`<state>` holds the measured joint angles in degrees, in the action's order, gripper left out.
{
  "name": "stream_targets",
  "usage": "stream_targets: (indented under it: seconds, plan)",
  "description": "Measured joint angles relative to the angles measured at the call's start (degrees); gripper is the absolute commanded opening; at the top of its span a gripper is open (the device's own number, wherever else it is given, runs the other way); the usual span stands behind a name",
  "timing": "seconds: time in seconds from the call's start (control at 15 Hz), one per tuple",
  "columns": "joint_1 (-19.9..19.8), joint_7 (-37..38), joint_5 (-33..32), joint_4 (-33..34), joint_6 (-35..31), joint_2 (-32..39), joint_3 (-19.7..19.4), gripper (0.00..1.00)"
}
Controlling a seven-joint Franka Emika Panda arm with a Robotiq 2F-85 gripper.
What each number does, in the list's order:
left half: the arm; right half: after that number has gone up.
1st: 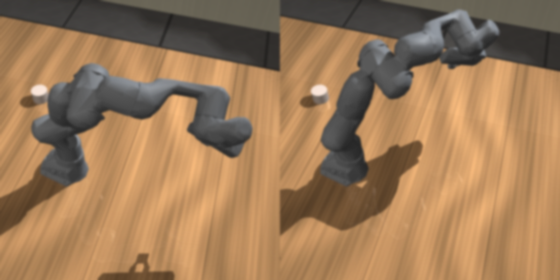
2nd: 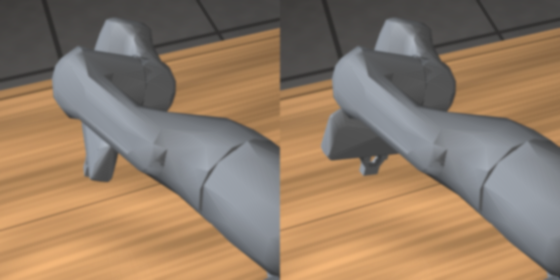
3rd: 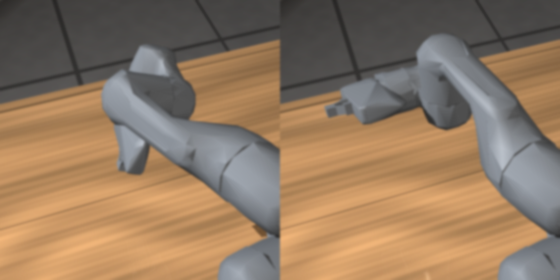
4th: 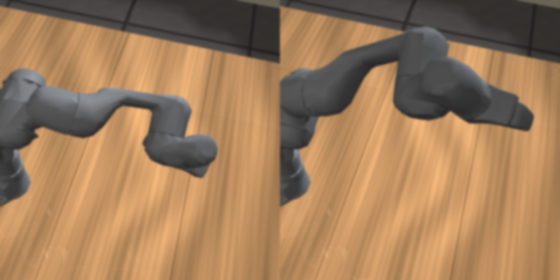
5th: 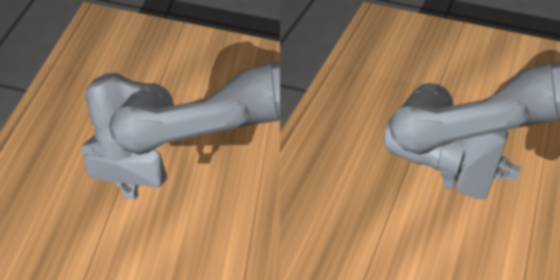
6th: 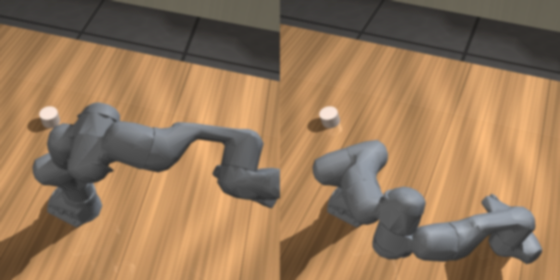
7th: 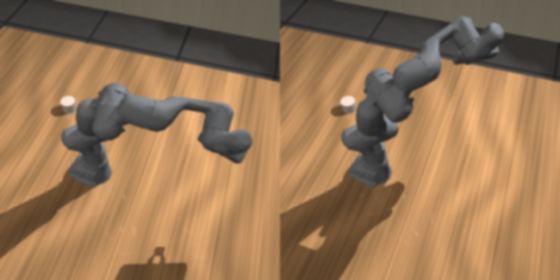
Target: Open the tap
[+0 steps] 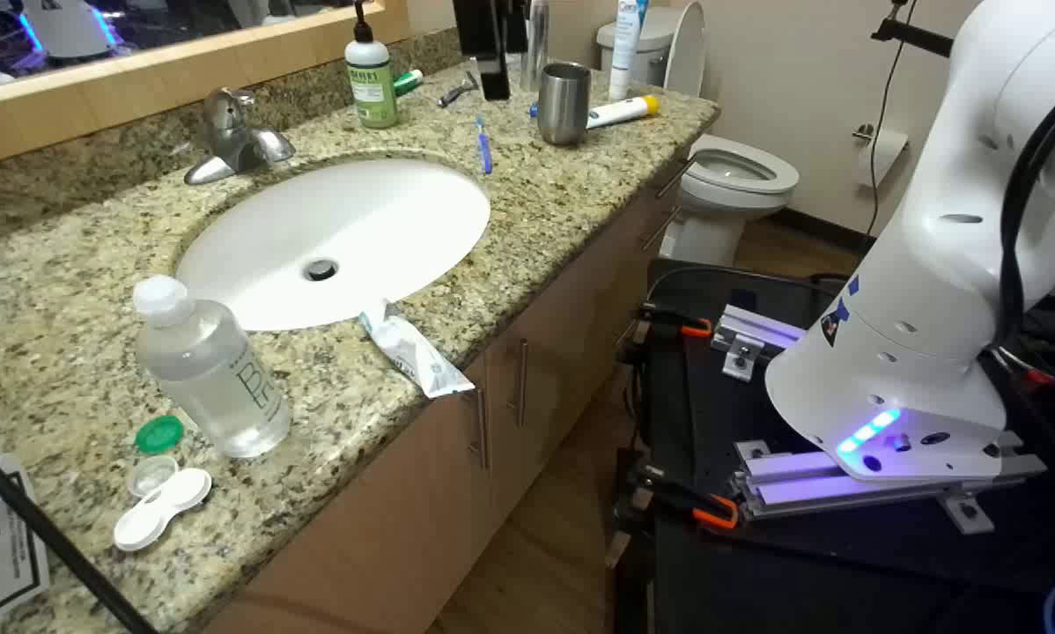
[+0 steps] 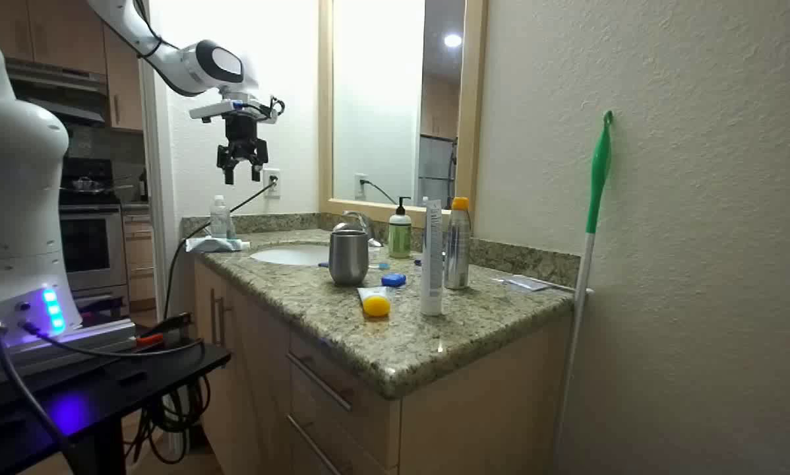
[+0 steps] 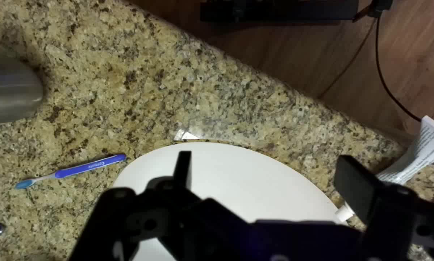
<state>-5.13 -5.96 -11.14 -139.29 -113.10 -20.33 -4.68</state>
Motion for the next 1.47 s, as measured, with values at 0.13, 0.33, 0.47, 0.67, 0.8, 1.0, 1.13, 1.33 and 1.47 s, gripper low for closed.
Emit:
stream_targets:
  seconds: [0.13, 0.33, 0.47, 0.67, 0.8, 1.0, 1.13, 1.33, 1.47]
  plan:
    - [0.0, 0.01, 0.0, 0.0, 0.0, 0.0, 0.0, 1.0]
    - [-0.15, 2.68, -0.07, 0.85, -0.6, 1.06, -0.04, 1.0]
    - [-0.86, 7.13, -2.13, 4.72, -5.08, 5.57, -0.08, 1.0]
    - [-1.61, 14.9, -10.34, 14.02, -9.6, 14.79, -0.04, 1.0]
    - [-1.57, 20.21, -15.61, 21.12, -9.13, 21.18, -0.04, 1.0]
    - [-0.87, 19.15, -11.44, 31.24, -3.77, 30.58, 0.02, 1.0]
    - [-0.21, 16.88, -8.07, 36.21, -1.13, 35.11, 0.13, 1.0]
    - [0.25, 17.23, -8.73, 37.72, -1.12, 36.3, -0.06, 1.0]
    - [0.86, 20.69, -11.88, 35.49, -7.0, 34.37, -0.81, 1.0]
